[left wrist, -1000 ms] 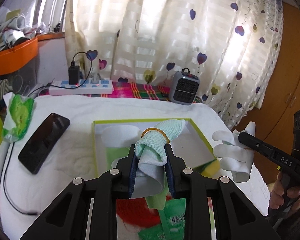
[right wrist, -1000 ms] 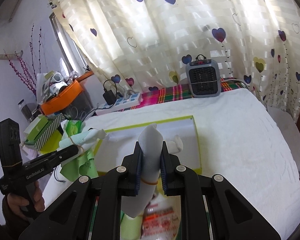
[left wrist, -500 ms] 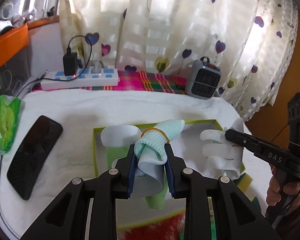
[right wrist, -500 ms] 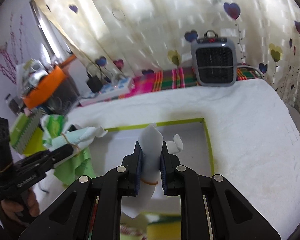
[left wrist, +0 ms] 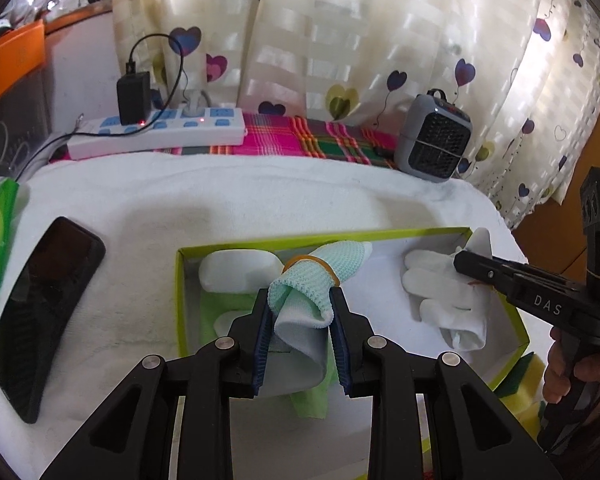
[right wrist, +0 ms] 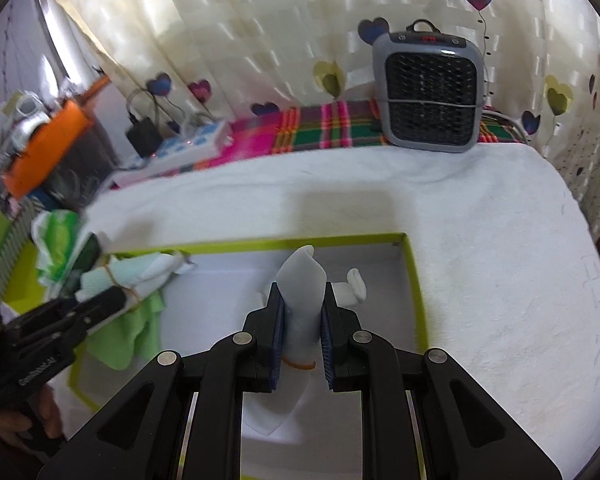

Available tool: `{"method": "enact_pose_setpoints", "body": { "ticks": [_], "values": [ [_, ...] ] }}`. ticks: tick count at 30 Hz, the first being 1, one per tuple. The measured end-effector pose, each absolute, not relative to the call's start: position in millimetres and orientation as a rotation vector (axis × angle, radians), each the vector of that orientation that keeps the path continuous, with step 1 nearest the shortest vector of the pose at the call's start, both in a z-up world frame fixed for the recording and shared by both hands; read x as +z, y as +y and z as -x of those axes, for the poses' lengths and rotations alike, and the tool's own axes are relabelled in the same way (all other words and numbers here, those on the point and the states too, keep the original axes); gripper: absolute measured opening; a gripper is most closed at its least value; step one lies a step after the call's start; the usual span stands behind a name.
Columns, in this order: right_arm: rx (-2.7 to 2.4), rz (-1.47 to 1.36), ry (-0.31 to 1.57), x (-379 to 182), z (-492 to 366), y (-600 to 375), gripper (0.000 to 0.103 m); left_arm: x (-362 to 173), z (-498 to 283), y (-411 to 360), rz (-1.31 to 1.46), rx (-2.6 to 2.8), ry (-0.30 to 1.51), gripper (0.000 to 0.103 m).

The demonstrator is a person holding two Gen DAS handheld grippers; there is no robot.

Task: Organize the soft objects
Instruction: 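Carry the glove roll and towel roll over the yellow-green box with both tools, then open both tools to drop the glove and towel rolls into the box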

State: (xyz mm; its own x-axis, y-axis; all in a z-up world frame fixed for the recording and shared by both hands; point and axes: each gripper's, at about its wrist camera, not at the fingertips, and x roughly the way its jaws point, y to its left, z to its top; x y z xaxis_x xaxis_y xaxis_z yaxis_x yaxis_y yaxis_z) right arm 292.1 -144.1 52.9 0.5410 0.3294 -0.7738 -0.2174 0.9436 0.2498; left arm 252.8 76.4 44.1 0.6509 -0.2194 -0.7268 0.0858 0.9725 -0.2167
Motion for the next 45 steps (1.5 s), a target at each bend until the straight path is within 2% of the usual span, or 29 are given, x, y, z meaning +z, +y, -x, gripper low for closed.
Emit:
{"method": "enact_pose_setpoints", "body": {
  "ticks": [2, 10, 12, 14, 16, 21, 23, 26, 45],
  "values": [
    [0.321, -0.127, 0.948, 50.7, -293.2, -145.6, 0.018, 42.8, -253.0, 75.0, 0.160, -0.174, 0.849, 0.026],
    [0.263, -0.116, 0.961, 47.8, -296.4, -148.9, 0.023, 38.7, -253.7, 73.7, 0.156, -0.175, 0.862, 0.041],
    [0.260, -0.116, 0.962, 47.6, -296.3, -148.9, 0.028, 38.9, -253.3, 73.2, 0.154, -0.172, 0.864, 0.043],
    [0.262, -0.124, 0.973, 46.8, -296.9, -149.8, 0.047, 39.1, -252.5, 72.5, 0.148, -0.165, 0.866, 0.046],
    [0.276, -0.149, 0.971, 46.7, -296.4, -152.2, 0.055, 38.2, -252.1, 72.5, 0.151, -0.164, 0.874, 0.051],
    [0.269, -0.173, 0.942, 52.0, -292.8, -156.0, 0.058, 39.8, -249.2, 74.0, 0.159, -0.152, 0.874, 0.056],
    [0.263, -0.176, 0.931, 54.6, -291.4, -157.2, 0.063, 43.5, -245.9, 73.2, 0.157, -0.158, 0.861, 0.057],
    [0.262, -0.188, 0.920, 57.7, -288.8, -159.8, 0.064, 49.4, -239.7, 72.1, 0.164, -0.164, 0.843, 0.061],
    [0.272, -0.227, 0.871, 76.0, -237.9, -177.1, 0.064, 71.2, -181.1, 65.6, 0.150, -0.161, 0.792, 0.061]
  ]
}}
